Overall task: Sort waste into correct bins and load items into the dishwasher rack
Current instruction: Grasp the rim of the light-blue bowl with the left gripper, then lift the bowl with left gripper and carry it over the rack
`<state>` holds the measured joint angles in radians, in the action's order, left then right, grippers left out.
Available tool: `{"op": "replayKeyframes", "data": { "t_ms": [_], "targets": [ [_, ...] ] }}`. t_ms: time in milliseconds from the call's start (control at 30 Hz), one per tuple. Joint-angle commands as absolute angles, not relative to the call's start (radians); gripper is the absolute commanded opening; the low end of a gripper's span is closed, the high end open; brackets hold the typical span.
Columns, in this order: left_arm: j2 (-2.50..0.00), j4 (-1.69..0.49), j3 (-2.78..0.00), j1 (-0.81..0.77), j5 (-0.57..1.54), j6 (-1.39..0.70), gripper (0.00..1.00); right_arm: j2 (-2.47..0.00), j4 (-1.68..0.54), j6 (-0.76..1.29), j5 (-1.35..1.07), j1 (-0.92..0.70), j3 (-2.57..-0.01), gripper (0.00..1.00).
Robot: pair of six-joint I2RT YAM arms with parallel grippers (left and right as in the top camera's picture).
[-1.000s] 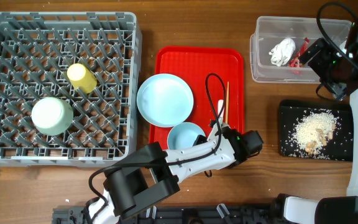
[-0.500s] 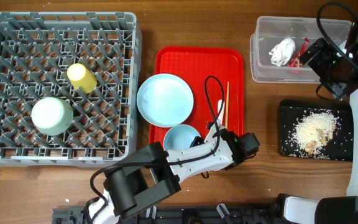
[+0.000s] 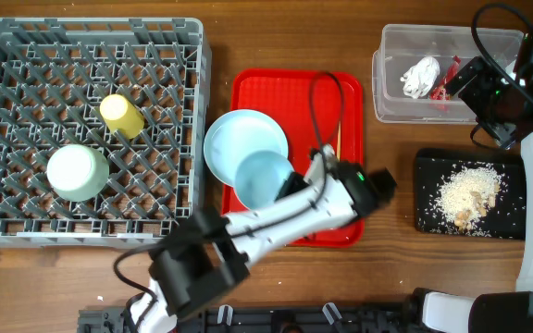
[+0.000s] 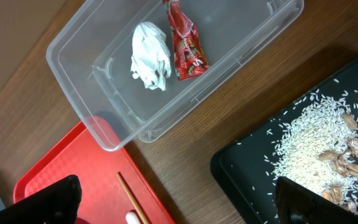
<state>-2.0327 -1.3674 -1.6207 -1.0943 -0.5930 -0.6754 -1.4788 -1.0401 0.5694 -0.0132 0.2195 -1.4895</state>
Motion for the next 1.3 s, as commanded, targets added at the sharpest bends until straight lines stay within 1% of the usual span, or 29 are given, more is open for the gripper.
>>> {"op": "replayKeyframes", "data": {
  "t_ms": [0, 100, 200, 267, 333, 400, 500, 633, 667, 800, 867, 1033, 1167, 1267],
  "targets": [
    [-1.916, -1.381, -1.639, -0.953, -0.652, -0.693, 0.04, -1.467, -1.04, 0.55, 0.007, 0.22, -1.496, 1.0],
    [-1.845, -1.374, -1.639, -0.841, -0.64, -0.693, 0.04, -1.467, -1.04, 0.55, 0.007, 0.22, -1.496, 1.0],
    [-1.763, -1.322, -1.639, -0.682, -0.566, -0.671, 0.04, -1.467, -1.04, 0.55, 0.007, 0.22, -1.496, 1.0],
    [-1.719, -1.239, -1.639, -0.558, -0.405, -0.561, 0.04, -1.467, -1.04, 0.55, 0.007, 0.22, -1.496, 1.0],
    [-1.69, -1.137, -1.639, -0.419, -0.171, -0.437, 0.04, -1.467, -1.04, 0.55, 0.007, 0.22, -1.496, 1.0],
    [-1.685, -1.06, -1.639, -0.31, -0.035, -0.365, 0.04, -1.467, -1.04, 0.55, 0.007, 0.22, -1.496, 1.0],
    [-1.685, -0.955, -1.639, -0.166, 0.004, -0.312, 0.04, -1.467, -1.04, 0.55, 0.007, 0.22, -1.496, 1.0],
    [-1.685, -0.804, -1.639, -0.066, 0.003, -0.124, 0.04, -1.467, -1.04, 0.55, 0.007, 0.22, -1.496, 1.0],
    [-1.685, -0.719, -1.639, -0.039, 0.003, -0.099, 0.04, -1.467, -1.04, 0.55, 0.007, 0.22, -1.496, 1.0],
    [-1.697, -0.503, -1.638, 0.016, 0.017, -0.097, 0.04, -1.467, -1.04, 0.55, 0.007, 0.22, -1.496, 1.0],
    [-1.713, -0.427, -1.638, 0.046, 0.09, -0.123, 0.04, -1.467, -1.04, 0.55, 0.007, 0.22, -1.496, 1.0],
    [-1.806, -0.299, -1.638, 0.131, 0.271, -0.261, 0.04, -1.467, -1.04, 0.55, 0.007, 0.22, -1.496, 1.0],
    [-1.903, -0.182, -1.638, 0.207, 0.478, -0.384, 0.04, -1.467, -1.04, 0.55, 0.007, 0.22, -1.496, 1.0],
    [-1.966, -0.128, -1.638, 0.248, 0.509, -0.498, 0.04, -1.467, -1.04, 0.55, 0.007, 0.22, -1.496, 1.0]
  ]
}}
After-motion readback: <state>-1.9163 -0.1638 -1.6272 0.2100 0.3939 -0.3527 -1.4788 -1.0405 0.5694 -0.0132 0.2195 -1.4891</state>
